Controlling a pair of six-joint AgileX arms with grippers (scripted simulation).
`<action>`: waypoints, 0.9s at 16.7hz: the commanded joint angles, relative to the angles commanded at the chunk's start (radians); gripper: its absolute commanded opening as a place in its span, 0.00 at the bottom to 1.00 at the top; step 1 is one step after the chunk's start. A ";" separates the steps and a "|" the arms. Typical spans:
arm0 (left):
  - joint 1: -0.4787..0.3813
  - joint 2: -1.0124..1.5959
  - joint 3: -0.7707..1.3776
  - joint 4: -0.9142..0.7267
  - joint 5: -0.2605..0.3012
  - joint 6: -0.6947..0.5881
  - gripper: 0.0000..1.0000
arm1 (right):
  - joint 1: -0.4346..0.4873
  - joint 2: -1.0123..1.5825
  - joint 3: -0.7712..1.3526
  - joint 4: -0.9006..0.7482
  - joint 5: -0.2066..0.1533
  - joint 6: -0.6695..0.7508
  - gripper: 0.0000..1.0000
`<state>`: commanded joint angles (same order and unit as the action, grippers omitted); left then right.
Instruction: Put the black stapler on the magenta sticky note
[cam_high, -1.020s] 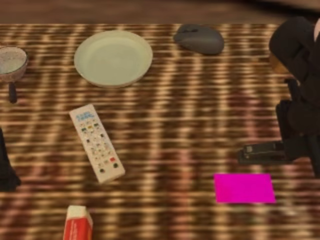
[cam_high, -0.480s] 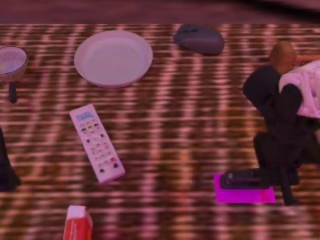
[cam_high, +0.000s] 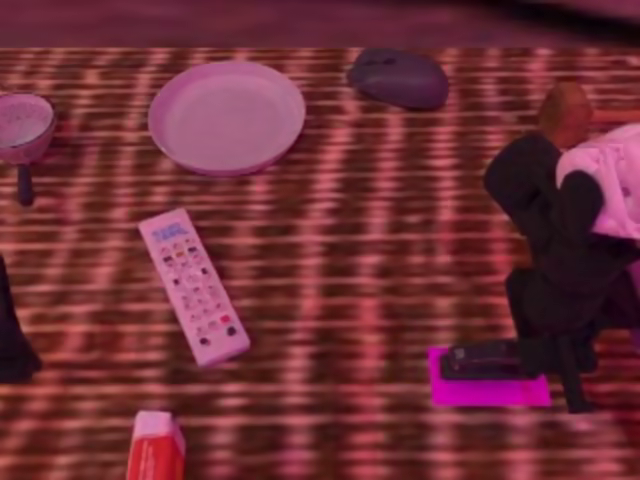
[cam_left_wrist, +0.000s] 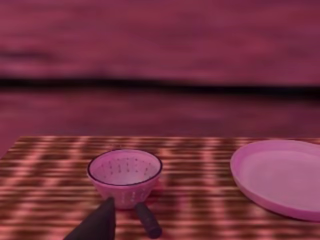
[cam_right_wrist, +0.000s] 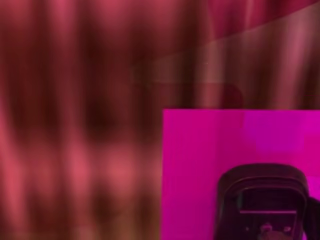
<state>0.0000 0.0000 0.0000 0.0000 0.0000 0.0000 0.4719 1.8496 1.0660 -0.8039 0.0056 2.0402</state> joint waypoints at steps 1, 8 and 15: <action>0.000 0.000 0.000 0.000 0.000 0.000 1.00 | 0.000 0.000 0.000 0.000 0.000 0.000 0.38; 0.000 0.000 0.000 0.000 0.000 0.000 1.00 | 0.000 0.000 0.000 0.000 0.000 0.000 0.90; 0.000 0.000 0.000 0.000 0.000 0.000 1.00 | 0.000 0.000 0.000 0.000 0.000 0.000 1.00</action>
